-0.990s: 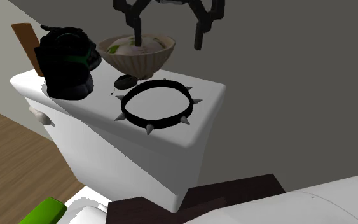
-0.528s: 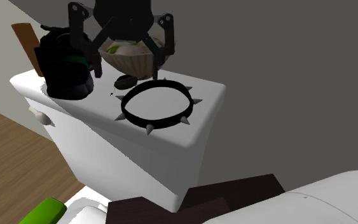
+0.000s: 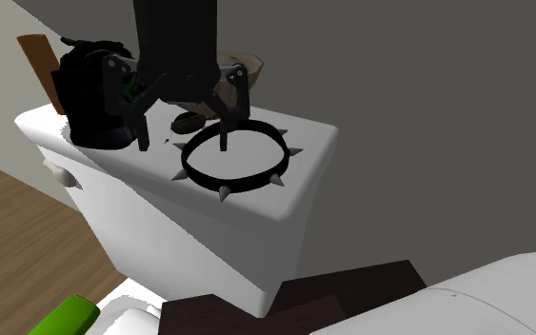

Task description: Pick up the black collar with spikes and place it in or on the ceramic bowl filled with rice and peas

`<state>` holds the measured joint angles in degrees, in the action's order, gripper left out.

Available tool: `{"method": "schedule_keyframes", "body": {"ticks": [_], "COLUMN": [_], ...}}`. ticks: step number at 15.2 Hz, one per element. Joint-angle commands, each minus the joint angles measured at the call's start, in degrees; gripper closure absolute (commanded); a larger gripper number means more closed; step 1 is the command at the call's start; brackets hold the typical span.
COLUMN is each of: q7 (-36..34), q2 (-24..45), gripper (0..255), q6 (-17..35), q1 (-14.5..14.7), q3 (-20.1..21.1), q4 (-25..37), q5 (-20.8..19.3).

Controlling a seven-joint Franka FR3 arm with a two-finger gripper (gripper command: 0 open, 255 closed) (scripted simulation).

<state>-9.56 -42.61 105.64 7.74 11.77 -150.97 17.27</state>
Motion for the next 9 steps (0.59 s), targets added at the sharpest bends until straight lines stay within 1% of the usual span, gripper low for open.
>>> {"method": "schedule_keyframes", "body": {"ticks": [1, 7, 8, 9], "q7": [0.0, 0.0, 0.0, 0.0], "q2": [-0.1, -0.1, -0.1, -0.1], "gripper": [0, 0, 255, 255], "q6": [0.8, 0.8, 0.8, 0.8], "q1": [0.2, 0.2, 0.2, 0.2], "q3": [0.3, 0.3, 0.3, 0.3], "q4": [-0.8, -0.8, -0.8, -0.8], "q5": [0.3, 0.3, 0.3, 0.3]}}
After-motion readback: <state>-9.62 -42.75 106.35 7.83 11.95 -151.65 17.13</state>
